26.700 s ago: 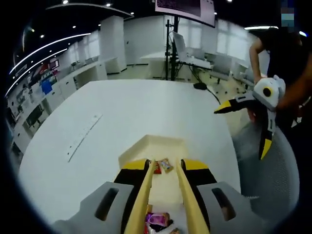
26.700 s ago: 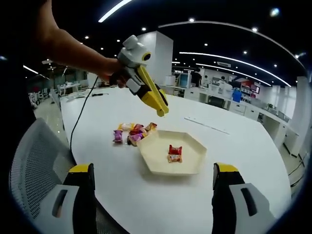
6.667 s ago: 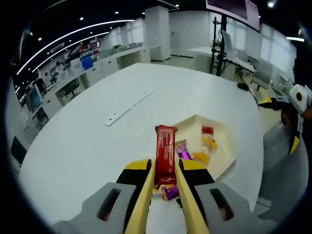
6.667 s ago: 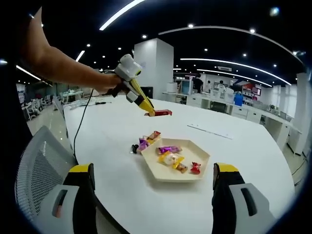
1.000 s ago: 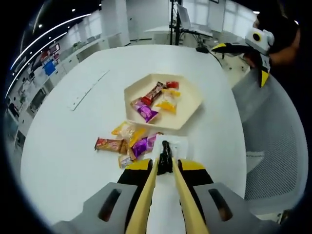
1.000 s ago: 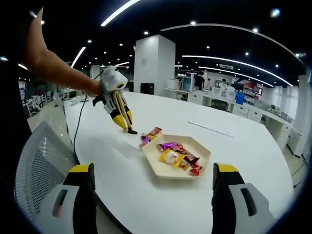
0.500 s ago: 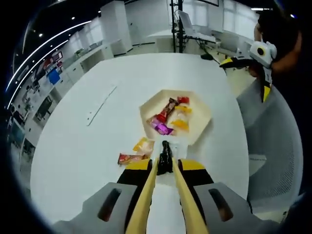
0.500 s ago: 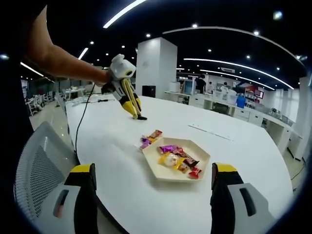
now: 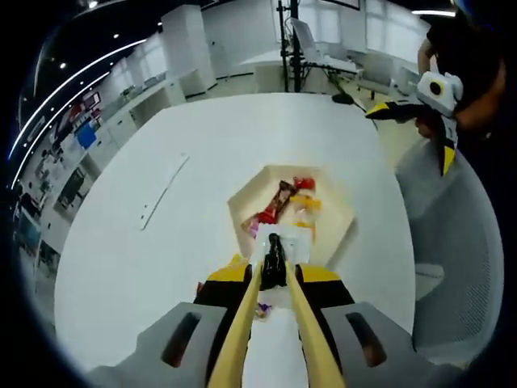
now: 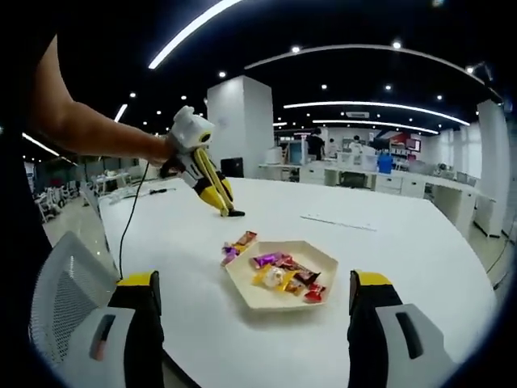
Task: Place the target food into the container with the food tongs after gripping and lifting it, then release it inside without dropping or visibly crushing the food.
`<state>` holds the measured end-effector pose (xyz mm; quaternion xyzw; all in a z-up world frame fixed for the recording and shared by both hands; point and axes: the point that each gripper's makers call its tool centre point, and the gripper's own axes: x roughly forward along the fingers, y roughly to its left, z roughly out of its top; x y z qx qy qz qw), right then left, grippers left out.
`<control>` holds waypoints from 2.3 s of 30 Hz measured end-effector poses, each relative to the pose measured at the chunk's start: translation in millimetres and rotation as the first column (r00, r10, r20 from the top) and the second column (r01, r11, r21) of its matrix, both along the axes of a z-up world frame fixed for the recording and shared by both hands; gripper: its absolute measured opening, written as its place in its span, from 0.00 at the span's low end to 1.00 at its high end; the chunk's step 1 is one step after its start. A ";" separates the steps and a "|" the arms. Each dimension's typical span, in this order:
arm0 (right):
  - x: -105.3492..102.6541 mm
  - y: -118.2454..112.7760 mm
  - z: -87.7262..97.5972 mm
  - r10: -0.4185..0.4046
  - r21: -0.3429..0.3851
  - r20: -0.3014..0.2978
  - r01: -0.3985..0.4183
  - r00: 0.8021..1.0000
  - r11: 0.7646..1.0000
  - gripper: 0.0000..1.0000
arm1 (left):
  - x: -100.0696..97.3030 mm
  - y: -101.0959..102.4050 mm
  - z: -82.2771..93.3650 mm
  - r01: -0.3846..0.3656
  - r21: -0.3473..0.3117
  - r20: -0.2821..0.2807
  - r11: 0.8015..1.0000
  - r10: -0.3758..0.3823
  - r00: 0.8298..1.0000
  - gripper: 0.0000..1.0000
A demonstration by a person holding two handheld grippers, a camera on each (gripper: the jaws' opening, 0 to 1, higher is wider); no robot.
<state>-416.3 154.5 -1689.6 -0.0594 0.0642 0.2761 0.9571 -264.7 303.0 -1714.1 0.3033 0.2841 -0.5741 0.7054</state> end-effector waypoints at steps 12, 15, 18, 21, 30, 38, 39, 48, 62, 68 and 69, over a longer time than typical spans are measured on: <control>-1.3 -5.7 -23.3 -0.029 -0.093 -0.099 0.020 0.995 0.995 0.87 | -2.5 -43.6 -19.1 0.022 -0.016 0.006 1.000 -0.021 1.000 0.18; -0.1 -8.9 -18.5 -0.040 -0.065 -0.089 0.034 0.995 0.997 0.88 | -4.4 -55.0 -22.6 0.025 -0.020 0.005 0.999 -0.025 1.000 0.18; 0.6 -9.1 -17.6 -0.043 -0.049 -0.090 0.039 0.995 0.998 0.90 | -5.6 -64.9 -23.2 0.030 -0.026 0.007 0.999 -0.030 1.000 0.17; 1.1 -9.0 -14.8 -0.046 -0.037 -0.079 0.043 0.996 0.998 0.93 | -7.1 -74.4 -21.9 0.039 -0.030 0.010 0.999 -0.038 0.999 0.17; 3.4 -14.8 -8.4 -0.076 -0.035 -0.047 0.074 0.996 0.997 1.00 | -16.2 -93.4 -31.8 0.034 -0.039 -0.014 0.999 -0.035 0.999 0.18; 2.6 -11.8 -12.4 -0.064 -0.037 -0.070 0.061 0.996 0.997 1.00 | -24.4 -98.5 -41.2 0.054 -0.046 0.023 0.997 -0.053 0.998 0.23; 2.4 -11.6 -12.7 -0.064 -0.039 -0.071 0.061 0.995 0.997 1.00 | -24.7 -98.3 -41.4 0.055 -0.045 0.021 0.997 -0.055 0.998 0.23; 1.4 -8.5 -14.6 -0.049 -0.030 -0.085 0.047 0.995 0.998 0.99 | -24.4 -91.6 -20.1 0.093 -0.148 0.084 0.985 -0.081 0.993 0.25; -0.8 -4.7 -16.1 -0.034 -0.032 -0.093 0.031 0.995 0.999 0.99 | 7.5 -27.9 -6.4 -0.036 -0.164 0.078 0.986 0.050 0.996 0.25; -2.1 -3.5 -20.1 -0.030 -0.037 -0.121 0.026 0.992 0.999 0.97 | 17.1 3.5 -9.1 -0.086 -0.143 0.083 0.986 0.099 0.992 0.26; -2.1 -3.8 -19.4 -0.032 -0.040 -0.115 0.028 0.993 0.999 0.98 | 19.4 9.9 -10.1 -0.099 -0.137 0.086 0.986 0.111 0.990 0.26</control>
